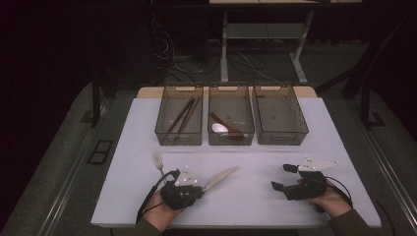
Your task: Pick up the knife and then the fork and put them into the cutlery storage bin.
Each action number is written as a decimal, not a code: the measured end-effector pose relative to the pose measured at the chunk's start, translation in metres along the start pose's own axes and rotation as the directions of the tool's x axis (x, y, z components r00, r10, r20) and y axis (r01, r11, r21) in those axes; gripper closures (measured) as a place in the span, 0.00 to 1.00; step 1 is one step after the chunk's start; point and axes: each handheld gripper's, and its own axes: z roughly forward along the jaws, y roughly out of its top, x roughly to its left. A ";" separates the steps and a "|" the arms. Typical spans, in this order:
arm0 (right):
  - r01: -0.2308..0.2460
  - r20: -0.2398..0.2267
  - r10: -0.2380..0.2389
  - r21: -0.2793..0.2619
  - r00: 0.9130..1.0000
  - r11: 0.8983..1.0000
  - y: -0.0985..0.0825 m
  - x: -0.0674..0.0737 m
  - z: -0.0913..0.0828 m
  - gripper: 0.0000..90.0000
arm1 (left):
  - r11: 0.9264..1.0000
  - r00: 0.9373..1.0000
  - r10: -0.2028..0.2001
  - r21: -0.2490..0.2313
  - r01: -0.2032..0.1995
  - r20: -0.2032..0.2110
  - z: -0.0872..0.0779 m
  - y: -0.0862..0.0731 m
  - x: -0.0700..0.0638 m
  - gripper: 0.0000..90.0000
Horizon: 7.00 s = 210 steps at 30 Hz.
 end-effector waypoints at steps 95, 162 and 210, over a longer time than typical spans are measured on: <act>-0.094 -0.123 0.081 -0.105 0.989 0.990 0.122 -0.008 0.017 0.98 | 0.958 0.990 0.047 -0.288 -0.007 0.130 0.011 0.042 0.029 0.45; -0.143 0.297 0.099 0.130 0.950 0.981 0.162 -0.163 0.029 0.98 | 0.970 0.996 -0.042 -0.233 0.061 0.085 -0.018 -0.027 0.051 0.00; -0.105 0.135 0.115 -0.081 0.984 0.991 0.112 -0.078 -0.008 0.16 | 0.977 0.997 -0.074 -0.198 0.076 0.017 -0.026 -0.030 0.058 0.00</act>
